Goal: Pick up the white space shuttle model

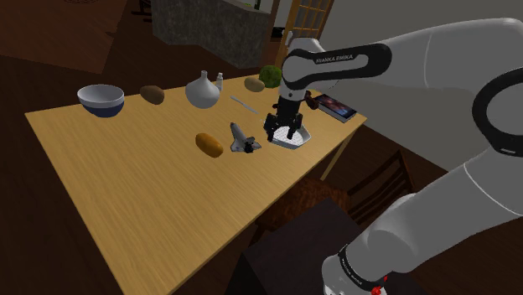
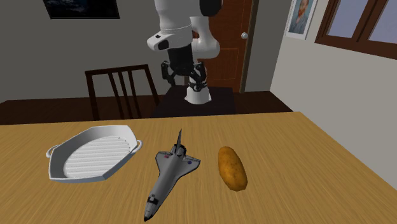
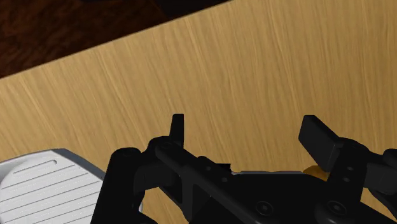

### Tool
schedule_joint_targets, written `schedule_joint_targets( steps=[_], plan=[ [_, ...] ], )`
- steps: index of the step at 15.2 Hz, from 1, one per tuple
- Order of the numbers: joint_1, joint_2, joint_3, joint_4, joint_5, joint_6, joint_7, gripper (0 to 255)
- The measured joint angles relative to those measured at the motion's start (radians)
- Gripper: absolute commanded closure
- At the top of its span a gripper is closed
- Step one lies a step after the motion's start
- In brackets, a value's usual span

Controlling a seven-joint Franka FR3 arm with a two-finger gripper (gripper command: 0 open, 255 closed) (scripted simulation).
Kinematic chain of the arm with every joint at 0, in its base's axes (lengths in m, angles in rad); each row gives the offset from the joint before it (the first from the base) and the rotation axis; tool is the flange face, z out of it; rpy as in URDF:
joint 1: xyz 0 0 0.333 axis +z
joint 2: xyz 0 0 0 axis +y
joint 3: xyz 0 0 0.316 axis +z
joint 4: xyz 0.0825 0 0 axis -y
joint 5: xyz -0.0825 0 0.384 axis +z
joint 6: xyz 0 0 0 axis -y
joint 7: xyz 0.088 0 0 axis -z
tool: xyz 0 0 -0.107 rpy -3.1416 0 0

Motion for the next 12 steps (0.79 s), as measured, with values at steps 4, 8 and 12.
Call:
schedule_joint_targets(
  steps=[4, 8, 12],
  plan=[
    [-0.001, 0.146, 0.000, 0.089, -0.011, 0.076, 0.005, 0],
    [0.002, 0.298, 0.002, 0.221, -0.022, 0.114, 0.019, 0],
    [0.004, 0.440, 0.000, 0.358, -0.034, 0.136, 0.032, 0]
  ],
)
